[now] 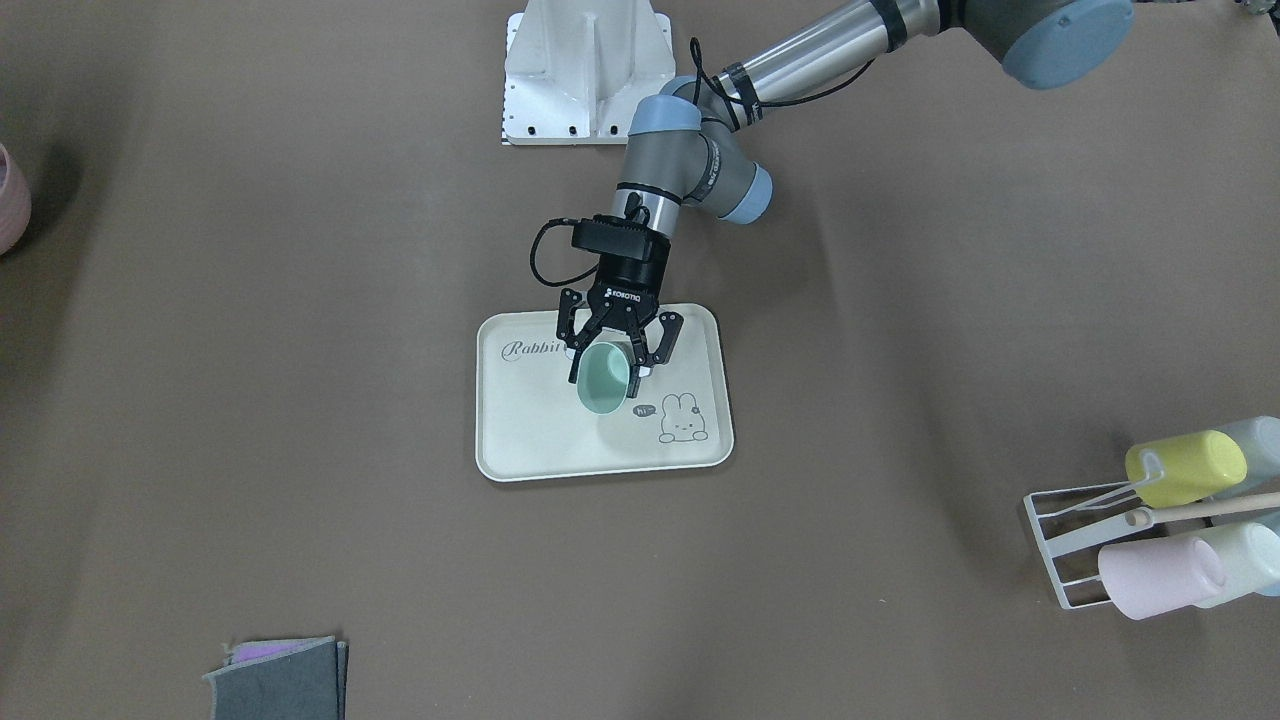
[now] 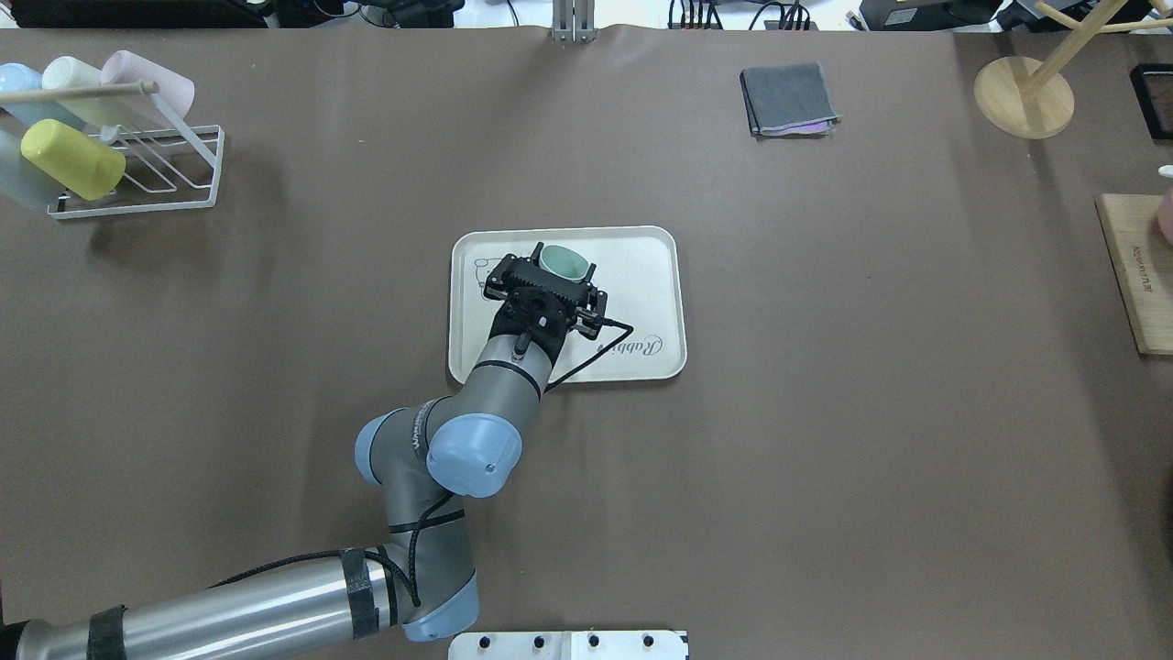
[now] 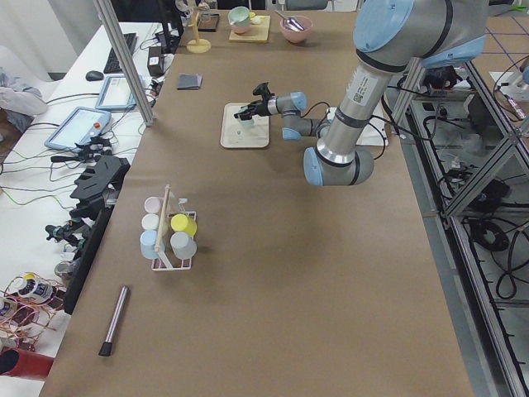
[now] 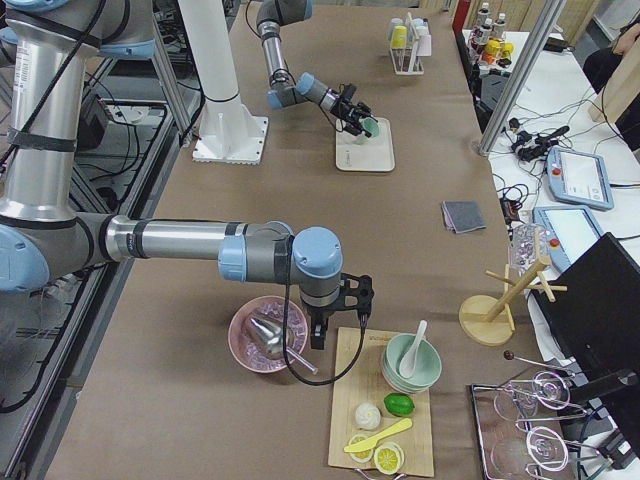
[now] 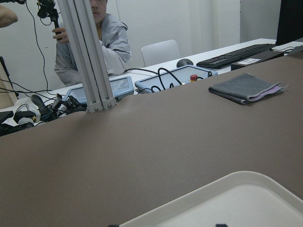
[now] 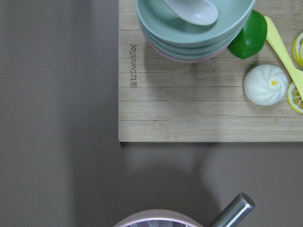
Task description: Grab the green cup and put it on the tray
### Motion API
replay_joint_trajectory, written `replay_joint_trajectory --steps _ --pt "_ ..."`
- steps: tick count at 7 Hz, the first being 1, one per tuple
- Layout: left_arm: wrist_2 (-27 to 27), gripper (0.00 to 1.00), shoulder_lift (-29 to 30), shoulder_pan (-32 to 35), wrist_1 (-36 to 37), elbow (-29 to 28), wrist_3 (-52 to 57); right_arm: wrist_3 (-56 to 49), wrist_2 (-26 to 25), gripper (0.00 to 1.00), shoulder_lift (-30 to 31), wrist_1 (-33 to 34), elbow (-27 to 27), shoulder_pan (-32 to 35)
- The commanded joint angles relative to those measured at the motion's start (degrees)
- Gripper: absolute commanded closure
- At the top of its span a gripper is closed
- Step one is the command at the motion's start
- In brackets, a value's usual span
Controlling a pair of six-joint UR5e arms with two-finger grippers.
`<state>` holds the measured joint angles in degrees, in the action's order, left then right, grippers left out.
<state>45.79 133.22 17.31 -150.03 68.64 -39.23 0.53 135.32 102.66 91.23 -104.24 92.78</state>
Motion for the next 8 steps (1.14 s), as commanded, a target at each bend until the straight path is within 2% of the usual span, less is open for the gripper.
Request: replay_joint_trajectory --steps 1,8 --pt "0.00 0.28 0.02 0.00 0.00 0.09 0.30 0.00 0.03 0.00 0.00 0.00 0.00 0.03" --pt "0.00 0.24 -0.07 0.00 0.09 0.17 0.30 0.00 0.03 0.00 0.00 0.00 0.00 -0.06"
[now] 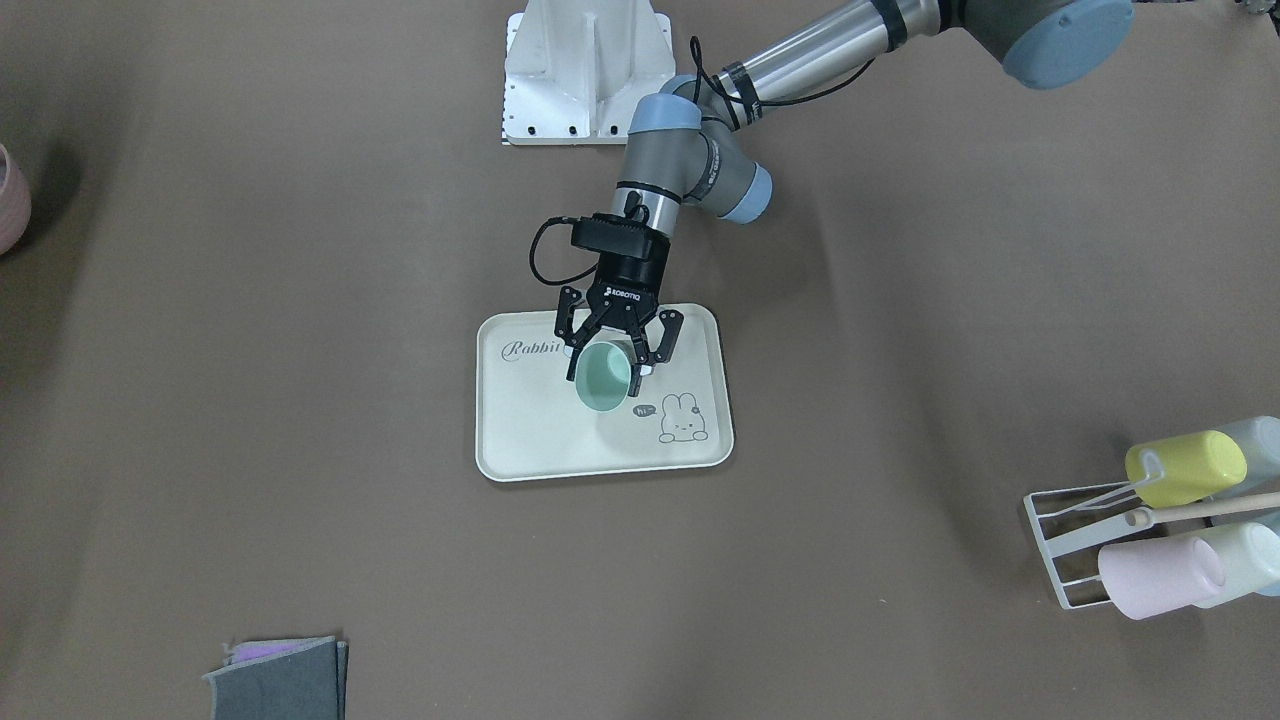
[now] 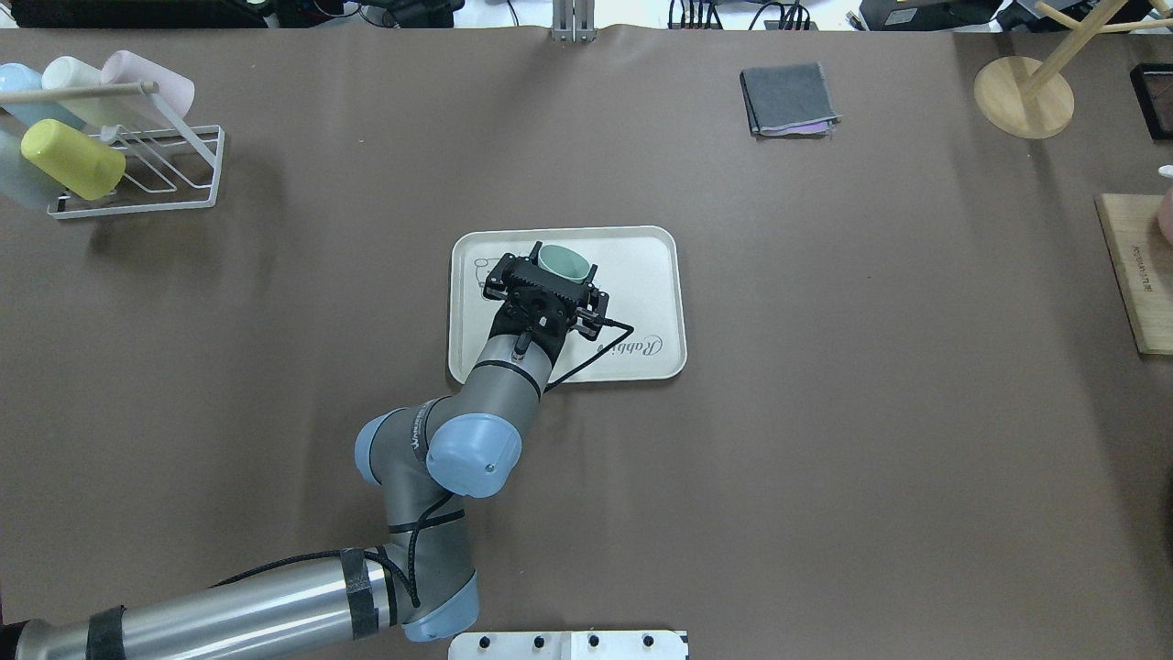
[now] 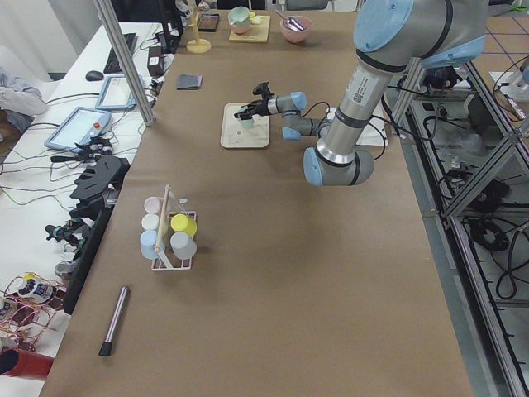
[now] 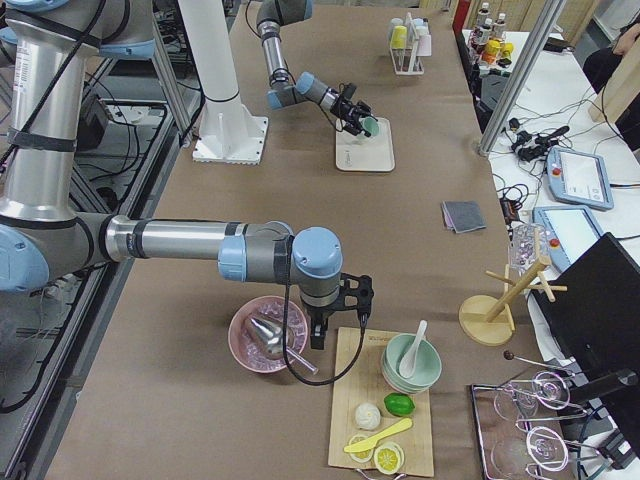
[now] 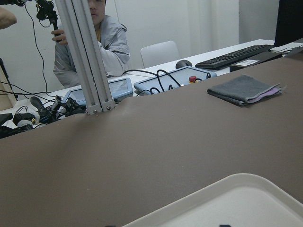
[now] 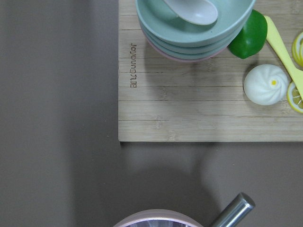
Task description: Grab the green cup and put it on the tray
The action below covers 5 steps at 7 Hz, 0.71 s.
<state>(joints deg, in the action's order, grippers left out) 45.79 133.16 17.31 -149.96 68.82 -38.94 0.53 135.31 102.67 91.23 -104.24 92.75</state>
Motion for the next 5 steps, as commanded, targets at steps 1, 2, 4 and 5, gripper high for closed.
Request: replay_joint_trajectory --steps 1,2,4,5 --pt "0.00 0.24 0.00 0.00 0.02 0.00 0.00 0.00 0.04 0.00 -0.01 0.00 0.00 0.06" --pt "0.00 0.20 0.00 0.00 0.02 0.00 0.00 0.00 -0.05 0.00 -0.01 0.00 0.00 -0.02" --pt "0.00 0.18 0.00 0.00 0.02 0.00 0.17 0.00 0.04 0.00 -0.01 0.00 0.00 0.06" --pt "0.00 0.17 0.00 0.00 0.02 0.00 0.18 0.00 0.04 0.00 -0.01 0.00 0.00 -0.02"
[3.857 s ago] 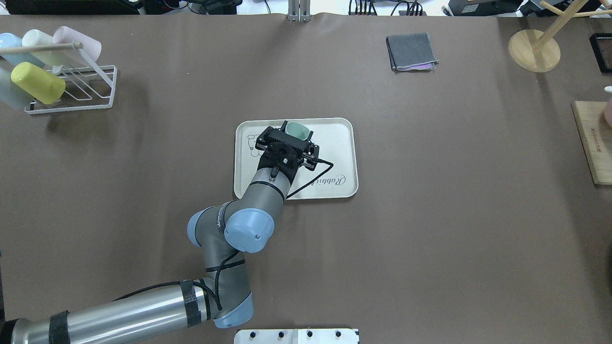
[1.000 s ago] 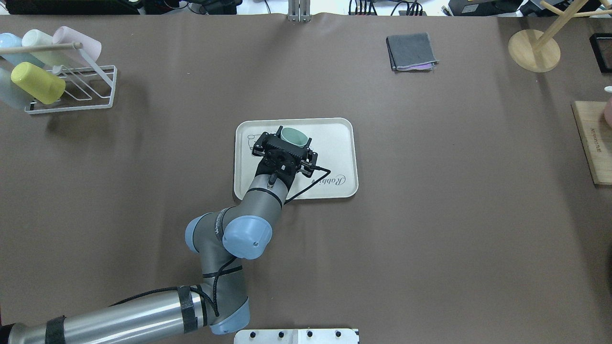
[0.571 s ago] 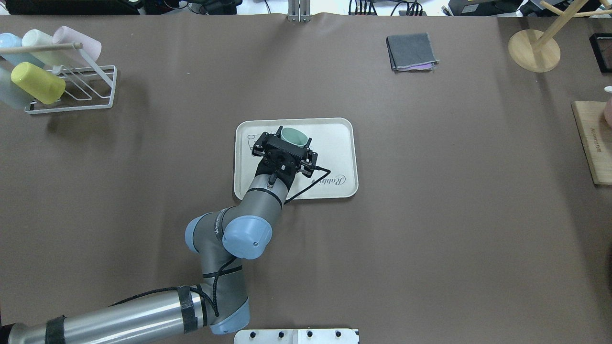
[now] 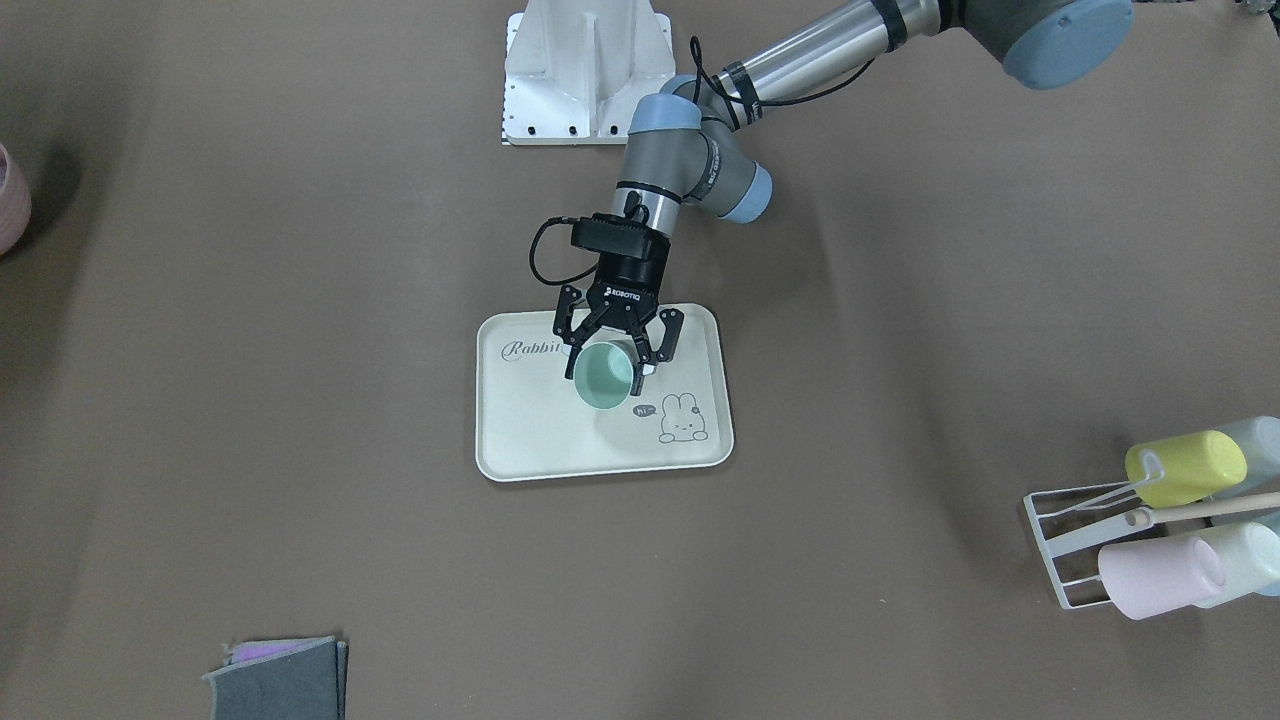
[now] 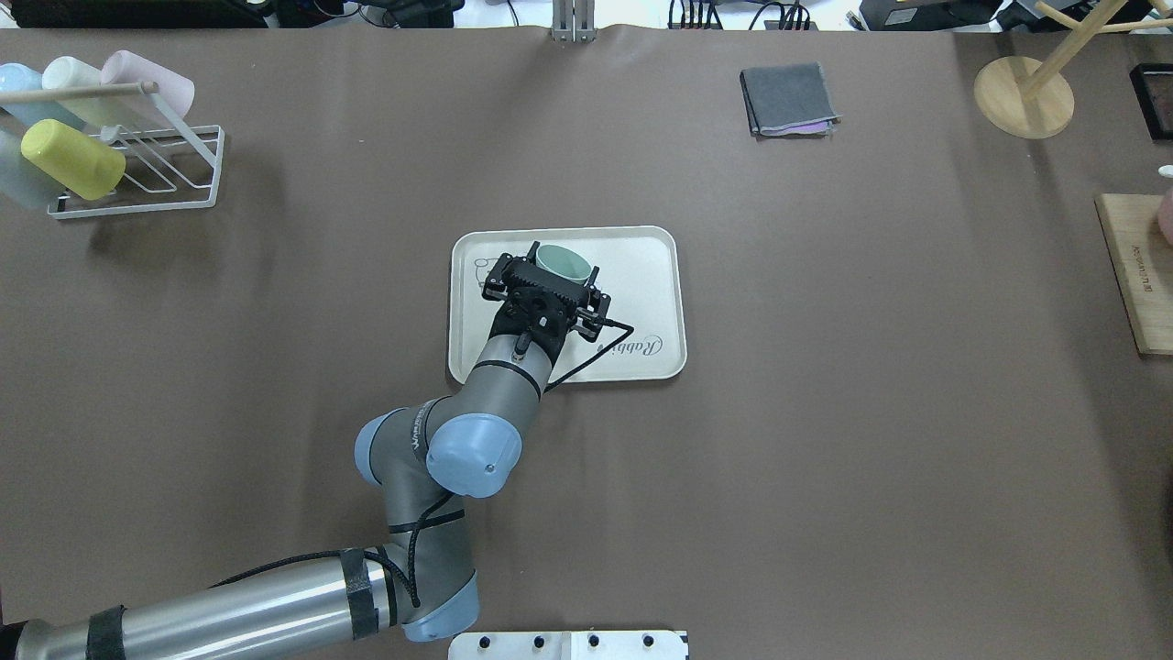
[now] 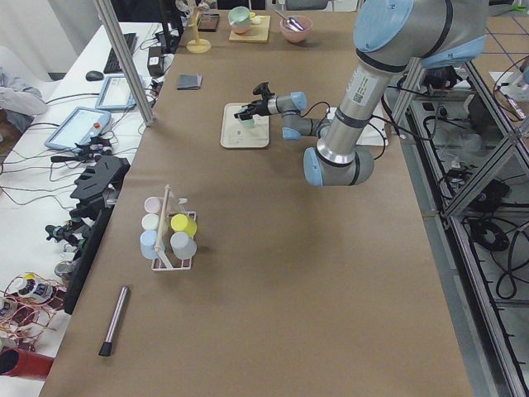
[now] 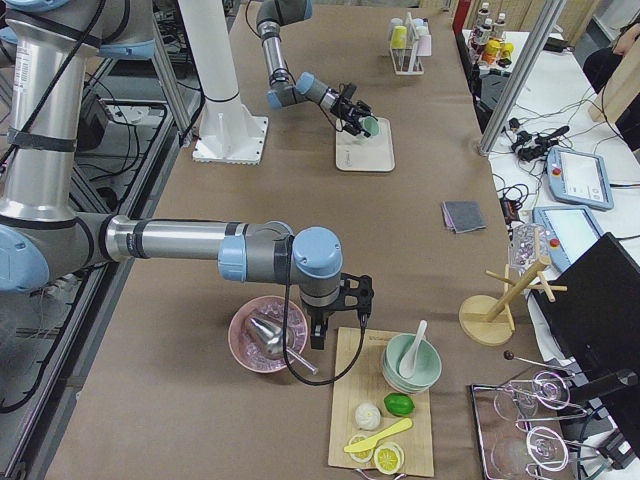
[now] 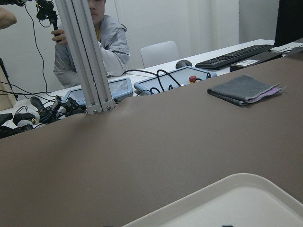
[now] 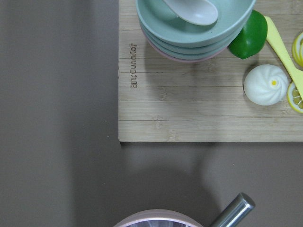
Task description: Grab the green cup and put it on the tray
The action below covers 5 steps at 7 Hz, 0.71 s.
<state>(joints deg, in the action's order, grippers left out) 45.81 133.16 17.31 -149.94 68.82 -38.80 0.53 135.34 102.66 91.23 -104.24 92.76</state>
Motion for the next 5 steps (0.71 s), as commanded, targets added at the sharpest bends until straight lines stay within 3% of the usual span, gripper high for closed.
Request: replay_joint_trajectory --steps 1,5 --pt "-0.02 0.15 0.00 0.00 0.00 0.00 0.04 0.00 0.01 0.00 0.00 0.00 0.00 0.05" --pt "0.06 0.13 0.00 0.00 0.00 0.09 0.04 0.00 0.01 0.00 0.00 0.00 0.00 0.05"
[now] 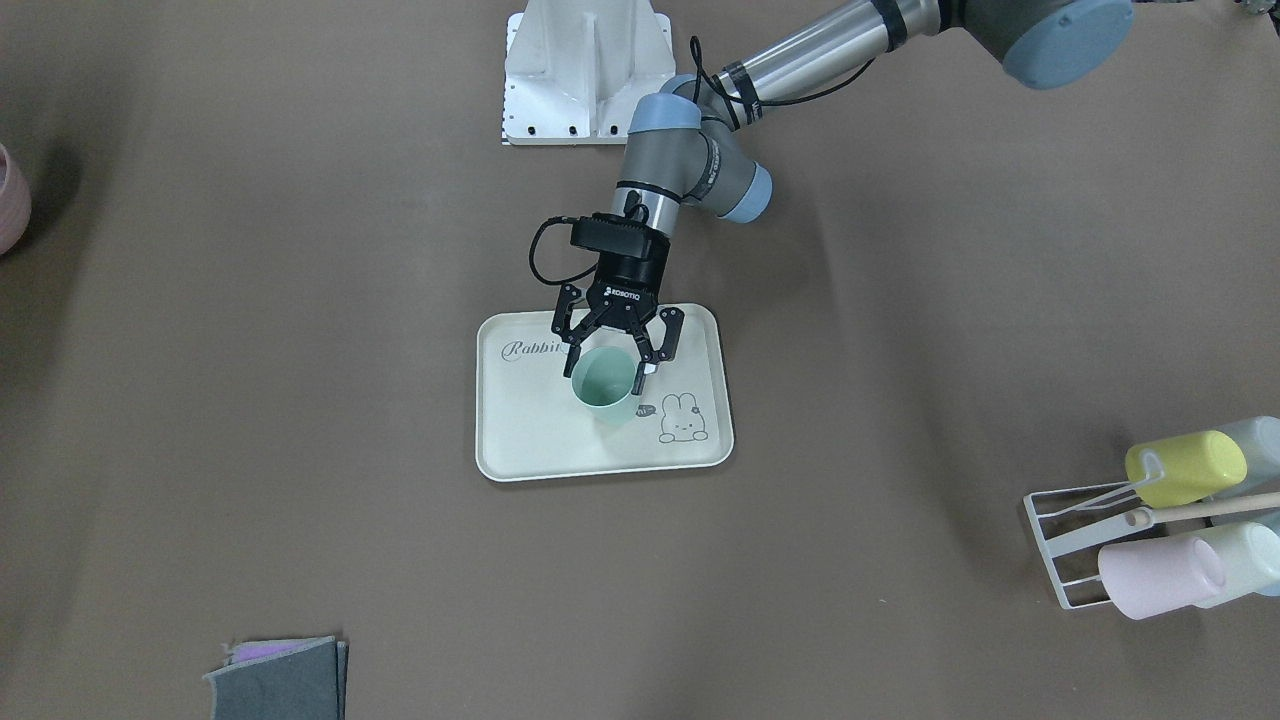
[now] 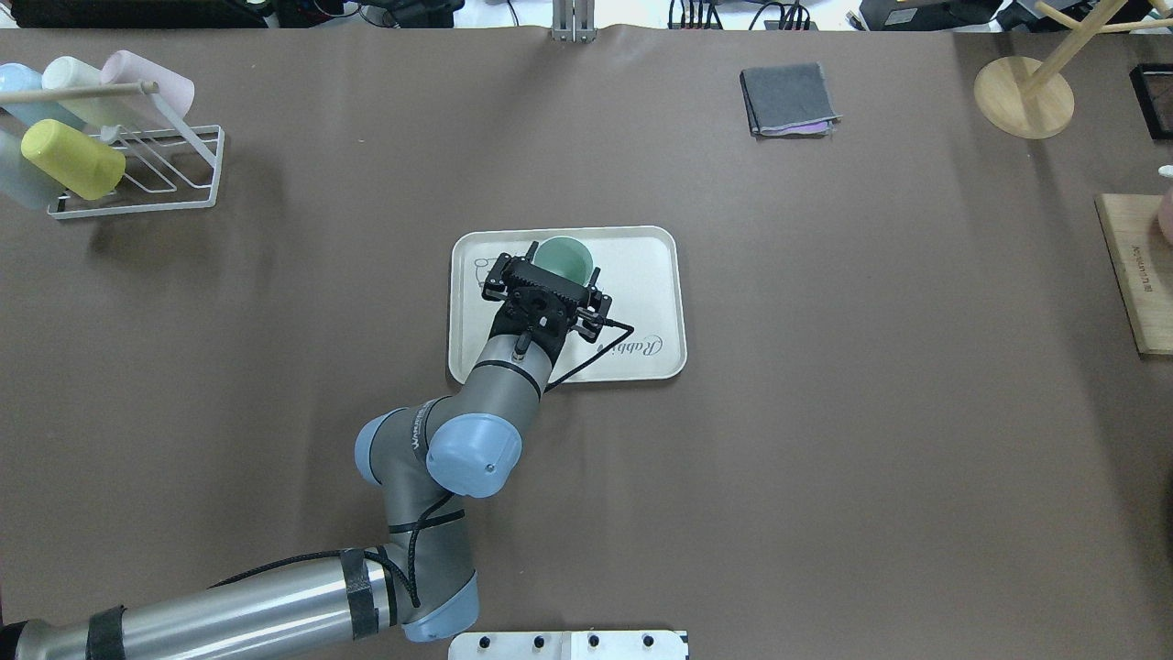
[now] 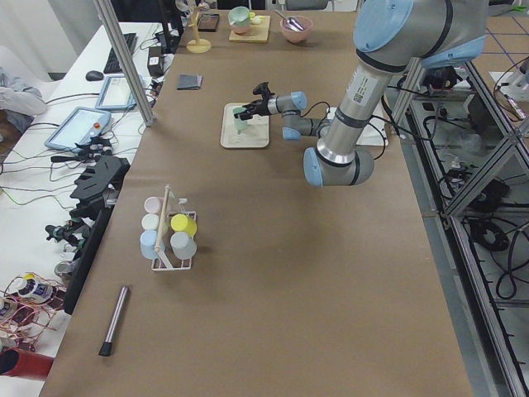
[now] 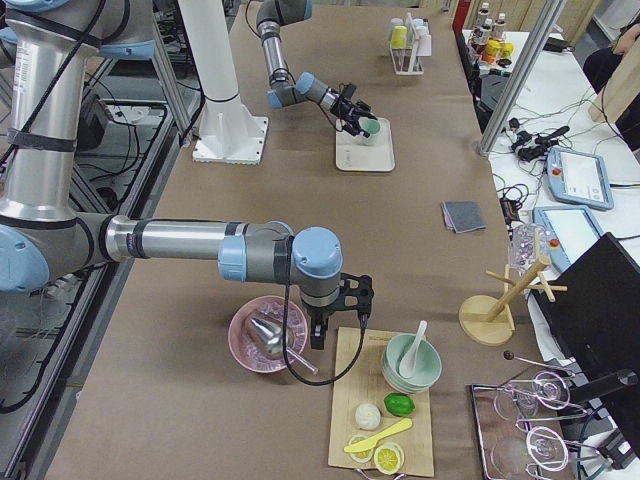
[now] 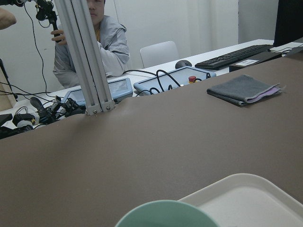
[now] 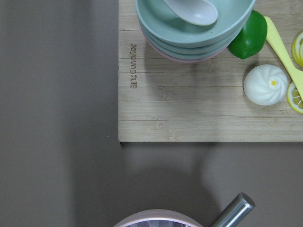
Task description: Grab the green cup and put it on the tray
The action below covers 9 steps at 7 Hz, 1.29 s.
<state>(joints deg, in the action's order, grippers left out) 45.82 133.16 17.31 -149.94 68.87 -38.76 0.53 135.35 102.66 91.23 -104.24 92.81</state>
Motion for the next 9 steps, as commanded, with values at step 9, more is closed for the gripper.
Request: replay_joint_trajectory --steps 9 --pt "6.96 0.03 -6.92 6.56 0.79 17.33 12.40 0.00 -0.09 0.00 0.09 0.00 0.00 0.00"
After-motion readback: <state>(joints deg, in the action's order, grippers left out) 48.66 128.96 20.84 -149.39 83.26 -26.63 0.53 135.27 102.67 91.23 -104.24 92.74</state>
